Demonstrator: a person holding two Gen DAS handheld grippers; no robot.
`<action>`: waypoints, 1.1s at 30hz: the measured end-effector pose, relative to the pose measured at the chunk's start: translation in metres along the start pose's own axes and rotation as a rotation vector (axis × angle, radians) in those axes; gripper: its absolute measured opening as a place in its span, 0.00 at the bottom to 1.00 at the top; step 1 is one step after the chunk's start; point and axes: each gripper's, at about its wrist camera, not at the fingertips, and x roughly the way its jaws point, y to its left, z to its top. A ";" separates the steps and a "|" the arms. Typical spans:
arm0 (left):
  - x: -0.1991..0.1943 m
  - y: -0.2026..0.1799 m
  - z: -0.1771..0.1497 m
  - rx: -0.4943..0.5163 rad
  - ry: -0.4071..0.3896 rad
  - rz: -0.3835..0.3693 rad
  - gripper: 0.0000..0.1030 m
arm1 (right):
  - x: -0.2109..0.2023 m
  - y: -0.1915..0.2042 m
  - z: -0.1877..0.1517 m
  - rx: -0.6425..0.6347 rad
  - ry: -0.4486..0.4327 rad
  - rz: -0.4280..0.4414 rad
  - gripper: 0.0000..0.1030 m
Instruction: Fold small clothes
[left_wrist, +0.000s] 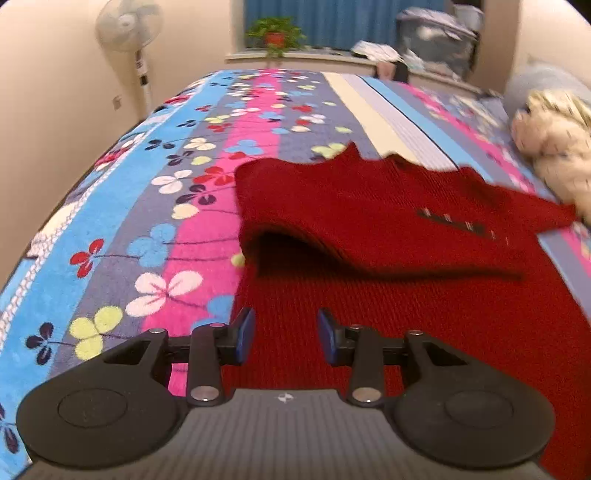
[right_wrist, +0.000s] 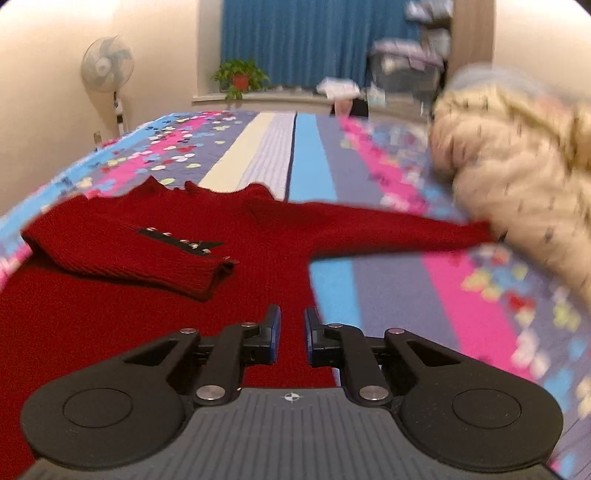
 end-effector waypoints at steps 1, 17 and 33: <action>0.004 0.003 0.003 -0.024 0.002 -0.002 0.41 | 0.005 0.000 0.001 0.064 0.023 0.022 0.21; 0.045 0.042 0.043 -0.186 0.029 0.036 0.41 | 0.136 0.047 0.008 0.629 0.146 0.021 0.40; 0.061 0.047 0.051 -0.201 0.048 0.043 0.41 | 0.137 0.055 0.133 0.221 -0.174 -0.278 0.13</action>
